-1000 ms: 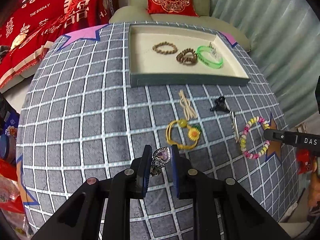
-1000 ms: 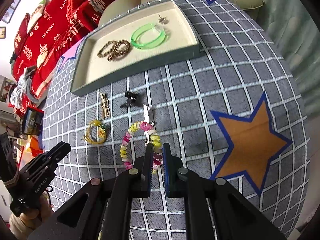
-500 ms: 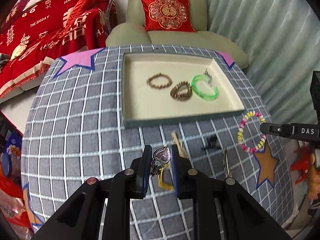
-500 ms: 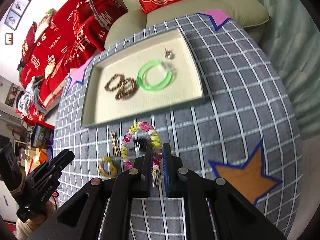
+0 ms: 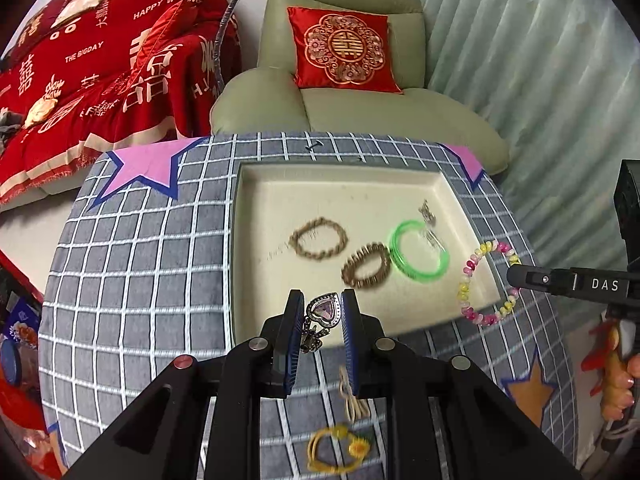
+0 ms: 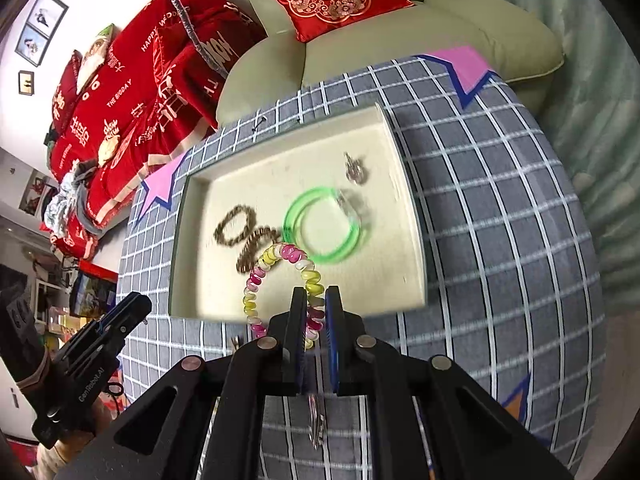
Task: Organize jewelry
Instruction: 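Carry the beaded bracelet and silver ring over the tray with both tools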
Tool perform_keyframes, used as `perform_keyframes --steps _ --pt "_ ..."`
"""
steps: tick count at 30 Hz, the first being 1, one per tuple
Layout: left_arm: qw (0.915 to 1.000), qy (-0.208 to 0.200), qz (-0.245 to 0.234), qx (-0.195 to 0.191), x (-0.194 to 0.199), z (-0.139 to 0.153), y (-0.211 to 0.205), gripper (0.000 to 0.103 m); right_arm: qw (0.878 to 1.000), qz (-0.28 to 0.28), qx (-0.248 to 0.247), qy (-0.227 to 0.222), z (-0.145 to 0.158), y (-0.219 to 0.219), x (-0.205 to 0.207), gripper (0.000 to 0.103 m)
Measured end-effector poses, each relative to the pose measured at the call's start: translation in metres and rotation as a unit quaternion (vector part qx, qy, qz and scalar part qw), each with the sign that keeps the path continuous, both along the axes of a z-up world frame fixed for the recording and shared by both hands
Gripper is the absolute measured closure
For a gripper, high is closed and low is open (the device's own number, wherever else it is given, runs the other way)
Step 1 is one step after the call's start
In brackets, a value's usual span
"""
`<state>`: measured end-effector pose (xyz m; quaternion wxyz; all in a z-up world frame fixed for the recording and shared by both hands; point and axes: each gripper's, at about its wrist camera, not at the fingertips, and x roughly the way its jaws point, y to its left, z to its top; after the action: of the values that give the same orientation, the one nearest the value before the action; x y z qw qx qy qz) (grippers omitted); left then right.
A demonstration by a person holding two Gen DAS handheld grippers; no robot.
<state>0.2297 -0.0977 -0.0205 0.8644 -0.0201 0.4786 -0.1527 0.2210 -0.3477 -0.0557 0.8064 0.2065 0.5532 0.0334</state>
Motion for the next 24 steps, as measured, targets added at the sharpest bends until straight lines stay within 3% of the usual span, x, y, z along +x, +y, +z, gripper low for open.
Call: perform_keyframes --steps 12,24 --pt "0.9992 0.017 0.031 0.015 0.045 -0.023 -0.017 0.074 1.000 0.018 0.010 -0.002 -0.016 0.008 0.061 0.093" --pt "0.9975 0.035 0.046 0.040 0.076 -0.050 -0.030 0.074 0.999 0.004 0.028 0.021 -0.047 0.003 0.095 0.093"
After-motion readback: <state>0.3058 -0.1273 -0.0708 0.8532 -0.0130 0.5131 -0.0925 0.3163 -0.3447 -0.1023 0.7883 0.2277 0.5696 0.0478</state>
